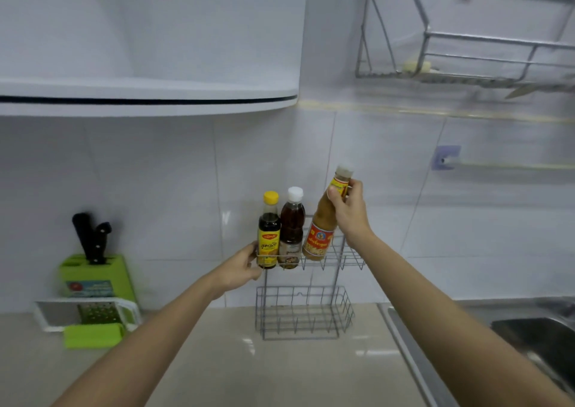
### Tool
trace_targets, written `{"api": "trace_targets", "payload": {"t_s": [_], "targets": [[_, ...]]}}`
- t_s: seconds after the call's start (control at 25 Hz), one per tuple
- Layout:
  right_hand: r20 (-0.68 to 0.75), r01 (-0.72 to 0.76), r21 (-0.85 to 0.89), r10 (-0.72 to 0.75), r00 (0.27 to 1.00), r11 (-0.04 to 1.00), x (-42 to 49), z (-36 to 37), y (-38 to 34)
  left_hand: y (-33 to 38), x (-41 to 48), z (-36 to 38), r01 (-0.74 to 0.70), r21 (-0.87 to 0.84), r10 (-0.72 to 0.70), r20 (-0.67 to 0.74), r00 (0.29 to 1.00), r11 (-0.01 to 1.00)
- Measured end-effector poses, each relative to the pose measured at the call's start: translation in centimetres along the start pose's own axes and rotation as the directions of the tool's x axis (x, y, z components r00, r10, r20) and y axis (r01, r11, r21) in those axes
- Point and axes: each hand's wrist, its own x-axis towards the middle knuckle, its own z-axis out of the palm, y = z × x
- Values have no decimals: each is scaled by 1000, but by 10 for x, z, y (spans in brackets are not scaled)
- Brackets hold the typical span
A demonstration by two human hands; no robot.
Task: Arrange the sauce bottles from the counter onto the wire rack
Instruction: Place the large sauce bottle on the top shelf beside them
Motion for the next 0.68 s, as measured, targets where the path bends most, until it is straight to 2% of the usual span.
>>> {"api": "trace_targets", "payload": {"t_s": [0.16, 0.32, 0.56, 0.6, 0.68], "targets": [[168, -27, -34, 32, 985, 999, -5, 3, 14, -5, -3, 0, 4, -22, -4, 9, 1000, 1000], [332, -47, -52, 62, 941, 998, -6, 1, 8, -5, -1, 5, 10, -17, -10, 2, 1000, 1000], [328, -68, -133, 108, 938, 989, -15, 2, 6, 0, 0, 7, 59, 45, -59, -8, 998, 997], [307, -60, -147, 103, 946, 987, -19, 1, 4, 2, -3, 7, 82, 92, -82, -3, 997, 992], [158, -26, -185, 55, 986, 982, -37, -4, 2, 7, -14, 0, 148, 227, -151, -5, 989, 963]]}}
